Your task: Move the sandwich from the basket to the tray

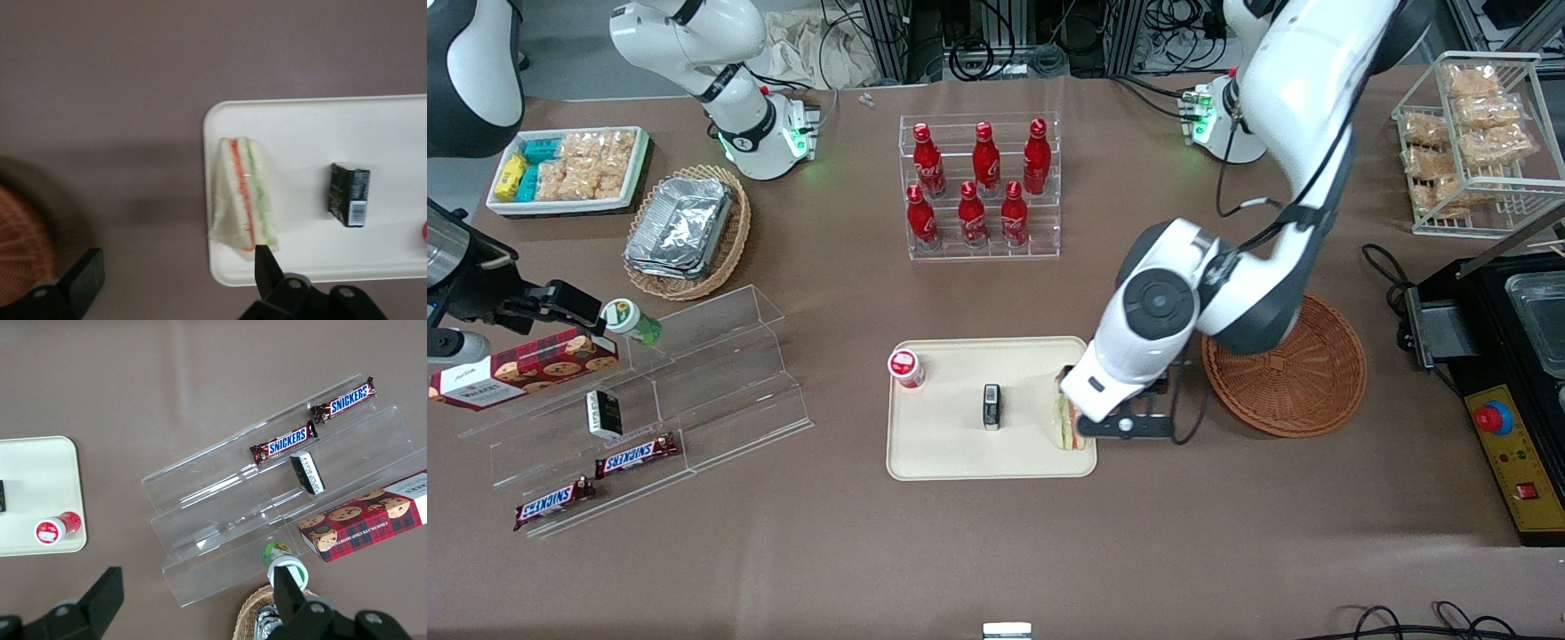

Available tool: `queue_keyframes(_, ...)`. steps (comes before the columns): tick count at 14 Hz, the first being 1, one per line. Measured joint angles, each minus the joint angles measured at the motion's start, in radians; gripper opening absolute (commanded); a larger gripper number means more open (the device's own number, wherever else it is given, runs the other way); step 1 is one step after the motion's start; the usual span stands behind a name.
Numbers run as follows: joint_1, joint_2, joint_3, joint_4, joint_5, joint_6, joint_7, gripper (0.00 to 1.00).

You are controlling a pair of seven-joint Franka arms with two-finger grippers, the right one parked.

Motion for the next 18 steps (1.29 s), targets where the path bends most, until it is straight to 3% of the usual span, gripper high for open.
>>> queue_keyframes(7, 0.166, -0.196, 0.006, -0.004, -0.059, -0.316, 0.186, 1.00)
queue_keyframes(11, 0.176, -0.324, 0.137, -0.059, -0.127, -0.357, 0.269, 1.00)
queue_keyframes(18, 0.175, -0.602, 0.251, -0.295, -0.146, -0.359, 0.463, 1.00)
